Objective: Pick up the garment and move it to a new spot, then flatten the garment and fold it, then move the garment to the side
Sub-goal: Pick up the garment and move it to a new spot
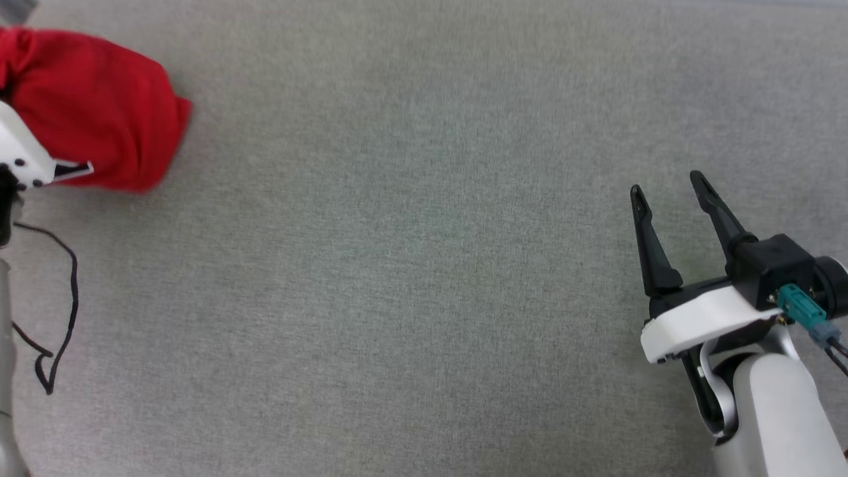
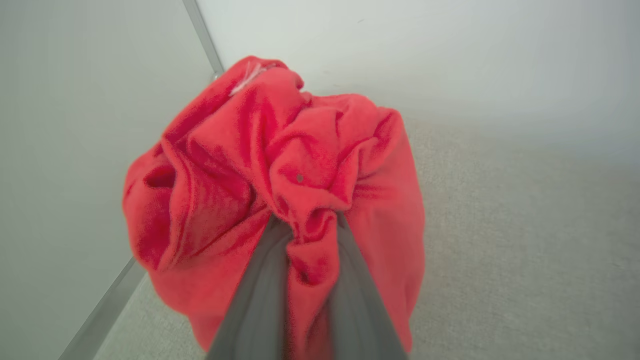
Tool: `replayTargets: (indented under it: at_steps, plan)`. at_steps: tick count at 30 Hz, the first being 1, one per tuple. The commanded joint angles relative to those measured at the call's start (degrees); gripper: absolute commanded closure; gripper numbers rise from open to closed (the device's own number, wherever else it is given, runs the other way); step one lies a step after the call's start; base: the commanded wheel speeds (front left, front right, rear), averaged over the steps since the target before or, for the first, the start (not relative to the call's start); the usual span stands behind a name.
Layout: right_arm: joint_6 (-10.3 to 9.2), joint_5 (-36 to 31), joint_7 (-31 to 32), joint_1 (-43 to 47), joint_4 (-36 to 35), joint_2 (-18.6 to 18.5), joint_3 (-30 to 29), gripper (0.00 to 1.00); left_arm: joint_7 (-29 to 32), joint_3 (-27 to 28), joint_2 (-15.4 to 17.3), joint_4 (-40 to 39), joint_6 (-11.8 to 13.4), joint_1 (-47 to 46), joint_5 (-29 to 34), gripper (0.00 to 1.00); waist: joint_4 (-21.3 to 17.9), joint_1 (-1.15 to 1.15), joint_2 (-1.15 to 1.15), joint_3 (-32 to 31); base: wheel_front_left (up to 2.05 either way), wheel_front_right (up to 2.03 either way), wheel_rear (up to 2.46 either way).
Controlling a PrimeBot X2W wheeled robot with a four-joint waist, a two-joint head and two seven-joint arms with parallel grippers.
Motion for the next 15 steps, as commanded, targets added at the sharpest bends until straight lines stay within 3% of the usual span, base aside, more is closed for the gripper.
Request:
replayTargets:
  at_steps: [1, 7, 11, 15]
  plan:
    - [-0.02, 0.45, -0.42, 1.42, 0.44, 0.30, -0.40, 0.00, -4.28, -0.52, -1.25, -1.23, -0.23, -0.82, 0.48, 1.00, 0.21, -0.01, 0.00, -4.44, 0.00, 0.00, 0.00]
    - [-0.02, 0.91, -0.58, 4.45, 1.16, 0.60, -1.78, 0.00, -14.88, -2.94, -4.30, -4.79, -0.28, 0.42, 2.88, 1.00, -1.12, -0.01, 0.00, -10.75, 0.00, 0.00, 0.00]
    - [-0.02, 1.27, -0.35, 6.24, 1.23, 0.64, -2.57, 0.00, -17.84, -4.64, -6.66, -6.99, -0.07, 1.71, 3.78, 1.00, -2.59, -0.01, 0.00, -13.67, 0.00, 0.00, 0.00]
    - [-0.02, 2.64, 0.08, 8.62, 1.25, 0.66, -2.70, 0.00, -20.13, -6.78, -11.15, -10.06, -0.13, 4.79, 3.51, 1.00, -5.53, -0.01, 0.00, -17.38, 0.00, 0.00, 0.00]
